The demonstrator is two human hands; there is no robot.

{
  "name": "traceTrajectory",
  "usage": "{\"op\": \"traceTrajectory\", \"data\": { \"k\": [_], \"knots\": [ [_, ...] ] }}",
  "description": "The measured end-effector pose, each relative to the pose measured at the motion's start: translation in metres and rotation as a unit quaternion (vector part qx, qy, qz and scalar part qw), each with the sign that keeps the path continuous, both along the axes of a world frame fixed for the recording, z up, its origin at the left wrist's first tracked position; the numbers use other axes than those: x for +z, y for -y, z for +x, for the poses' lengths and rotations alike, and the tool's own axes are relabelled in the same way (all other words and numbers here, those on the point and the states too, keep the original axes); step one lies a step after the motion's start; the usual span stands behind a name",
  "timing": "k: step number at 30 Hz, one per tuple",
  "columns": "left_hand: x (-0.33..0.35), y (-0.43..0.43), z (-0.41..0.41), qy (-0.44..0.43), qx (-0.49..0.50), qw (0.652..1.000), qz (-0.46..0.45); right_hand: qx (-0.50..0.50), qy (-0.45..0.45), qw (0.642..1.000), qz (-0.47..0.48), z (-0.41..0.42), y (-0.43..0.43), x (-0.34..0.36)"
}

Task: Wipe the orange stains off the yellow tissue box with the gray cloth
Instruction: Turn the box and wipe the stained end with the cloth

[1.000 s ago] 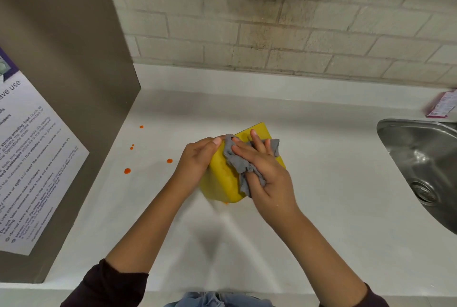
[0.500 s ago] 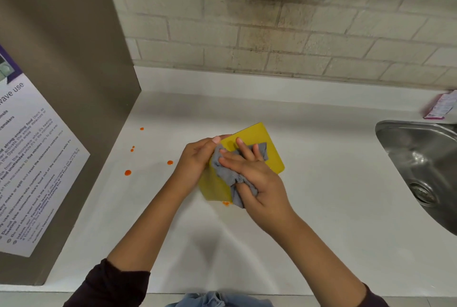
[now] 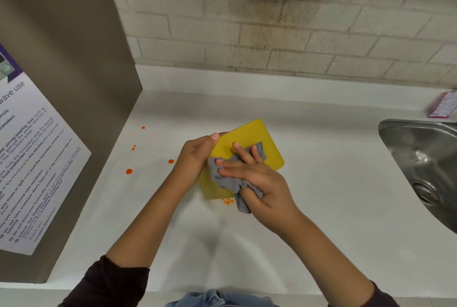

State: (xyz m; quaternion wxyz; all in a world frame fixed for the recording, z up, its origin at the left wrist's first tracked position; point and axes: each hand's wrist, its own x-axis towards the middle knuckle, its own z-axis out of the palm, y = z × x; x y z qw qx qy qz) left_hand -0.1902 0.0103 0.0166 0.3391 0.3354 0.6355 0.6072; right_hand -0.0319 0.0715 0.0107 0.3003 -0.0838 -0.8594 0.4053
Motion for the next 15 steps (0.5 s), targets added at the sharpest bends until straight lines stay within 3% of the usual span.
{"op": "traceTrajectory", "data": {
  "k": [2, 5, 9, 15],
  "knots": [
    [0.002, -0.001, 0.000, -0.008, 0.016, 1.000, -0.013, 0.015, -0.008, 0.999, -0.035, 0.010, -0.007, 0.000],
    [0.003, -0.003, 0.000, -0.017, 0.033, 0.998, -0.053, -0.042, -0.023, 0.995, -0.088, 0.015, -0.020, 0.004],
    [0.002, -0.004, 0.000, -0.010, 0.048, 0.998, -0.048, -0.076, -0.013, 0.995, -0.059, -0.001, -0.015, 0.007],
    [0.000, -0.002, -0.001, -0.005, 0.018, 1.000, -0.011, 0.002, 0.006, 1.000, -0.022, 0.002, 0.000, 0.002]
  ]
}}
